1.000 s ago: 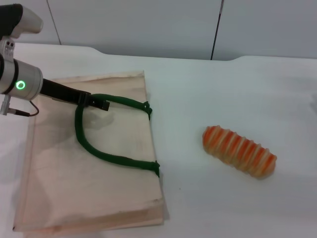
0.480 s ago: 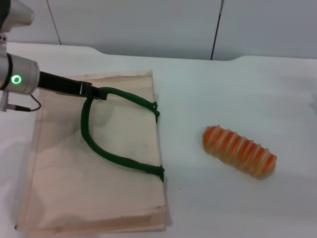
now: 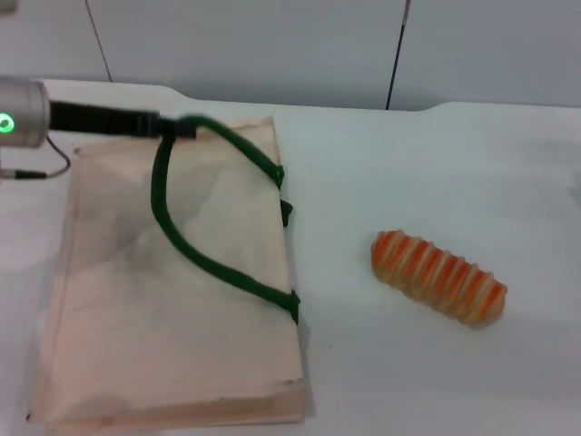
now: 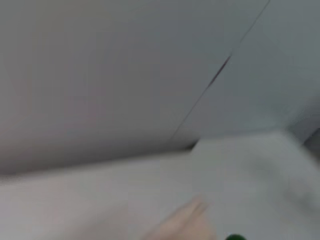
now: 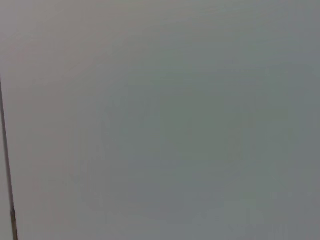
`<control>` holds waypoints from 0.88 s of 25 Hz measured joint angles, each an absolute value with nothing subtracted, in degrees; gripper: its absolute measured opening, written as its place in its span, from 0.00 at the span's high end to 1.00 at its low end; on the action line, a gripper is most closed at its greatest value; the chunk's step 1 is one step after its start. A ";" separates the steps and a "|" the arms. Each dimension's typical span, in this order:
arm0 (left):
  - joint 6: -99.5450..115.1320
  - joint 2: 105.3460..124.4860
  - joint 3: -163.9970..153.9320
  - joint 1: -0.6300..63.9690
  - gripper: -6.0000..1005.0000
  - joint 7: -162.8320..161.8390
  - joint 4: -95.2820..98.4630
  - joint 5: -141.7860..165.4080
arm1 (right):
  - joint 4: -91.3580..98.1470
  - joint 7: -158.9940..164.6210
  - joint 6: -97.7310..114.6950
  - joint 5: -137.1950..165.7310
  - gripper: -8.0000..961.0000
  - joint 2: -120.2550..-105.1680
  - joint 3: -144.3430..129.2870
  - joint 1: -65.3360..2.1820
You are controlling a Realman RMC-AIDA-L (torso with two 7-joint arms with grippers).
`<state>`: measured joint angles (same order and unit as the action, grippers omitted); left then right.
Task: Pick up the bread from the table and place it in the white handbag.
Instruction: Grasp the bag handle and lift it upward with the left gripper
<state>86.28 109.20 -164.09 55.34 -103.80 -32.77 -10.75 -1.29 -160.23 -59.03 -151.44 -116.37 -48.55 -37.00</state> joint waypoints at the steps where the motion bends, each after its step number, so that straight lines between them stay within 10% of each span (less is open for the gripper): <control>1: 87.40 108.80 -164.10 55.10 0.85 -103.19 -32.74 -12.37 | -1.25 -159.73 -59.05 -151.44 0.07 -116.37 -48.53 -37.00; 22: 112.11 102.51 -164.09 53.88 0.85 -94.34 -33.20 -30.99 | 0.78 -151.15 -58.99 -151.30 0.07 -116.19 -48.55 -36.49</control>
<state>112.11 102.51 -164.09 53.88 -94.34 -33.20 -30.99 0.78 -151.15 -58.99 -151.30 -116.19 -48.56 -36.49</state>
